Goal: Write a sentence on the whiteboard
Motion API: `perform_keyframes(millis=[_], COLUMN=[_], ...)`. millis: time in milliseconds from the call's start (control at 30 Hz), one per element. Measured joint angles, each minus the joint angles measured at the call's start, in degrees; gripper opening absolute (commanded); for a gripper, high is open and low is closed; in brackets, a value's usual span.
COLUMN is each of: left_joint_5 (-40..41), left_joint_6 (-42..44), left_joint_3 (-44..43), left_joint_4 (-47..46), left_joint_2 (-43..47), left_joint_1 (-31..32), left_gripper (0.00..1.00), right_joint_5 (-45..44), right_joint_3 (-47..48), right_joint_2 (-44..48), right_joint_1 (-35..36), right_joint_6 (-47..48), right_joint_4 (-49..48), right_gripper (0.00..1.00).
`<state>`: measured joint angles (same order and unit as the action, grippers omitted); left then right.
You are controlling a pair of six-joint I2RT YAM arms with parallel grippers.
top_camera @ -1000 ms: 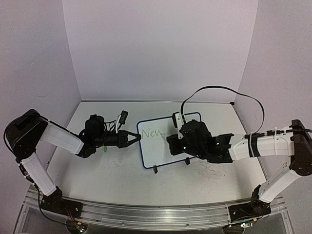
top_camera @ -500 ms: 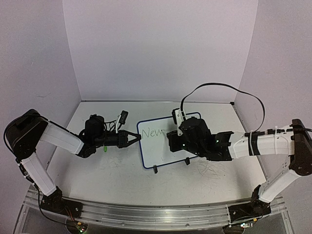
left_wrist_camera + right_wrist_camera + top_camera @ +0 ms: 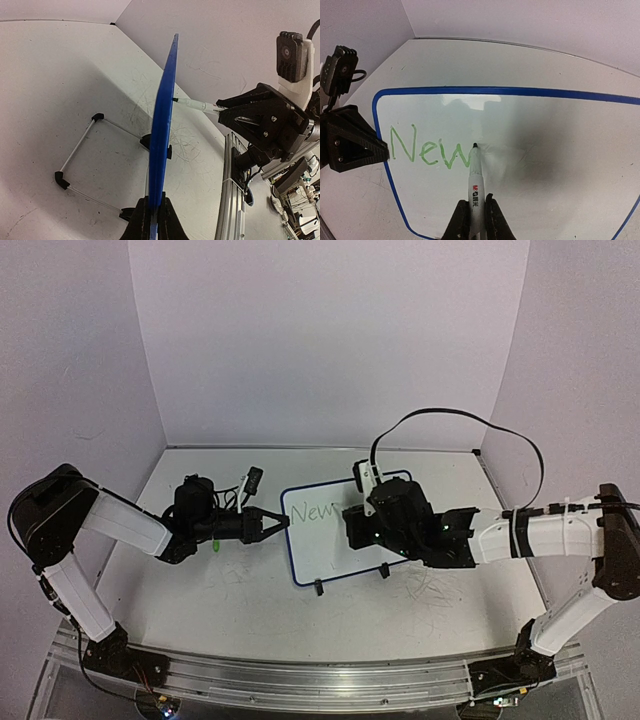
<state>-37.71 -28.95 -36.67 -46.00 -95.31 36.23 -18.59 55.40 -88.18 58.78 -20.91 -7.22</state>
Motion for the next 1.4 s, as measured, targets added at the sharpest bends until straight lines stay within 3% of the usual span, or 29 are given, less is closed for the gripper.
perform_keyframes(millis=[400,1400], left_joint_5=[-0.1,1.9], left_joint_6=[0.0,-1.0], left_joint_3=[0.0,0.0], left_joint_4=[0.0,0.5], left_joint_2=[0.0,0.2], left_joint_1=[0.1,0.5], left_gripper=[0.00,0.00], right_joint_5=[3.9,3.6], right_joint_3=[-5.2,-9.8], right_joint_2=[9.9,11.6], right_joint_1=[-1.4,-3.0], right_joint_6=[3.7,5.6], right_joint_4=[-1.8,-4.0], right_gripper=[0.00,0.00])
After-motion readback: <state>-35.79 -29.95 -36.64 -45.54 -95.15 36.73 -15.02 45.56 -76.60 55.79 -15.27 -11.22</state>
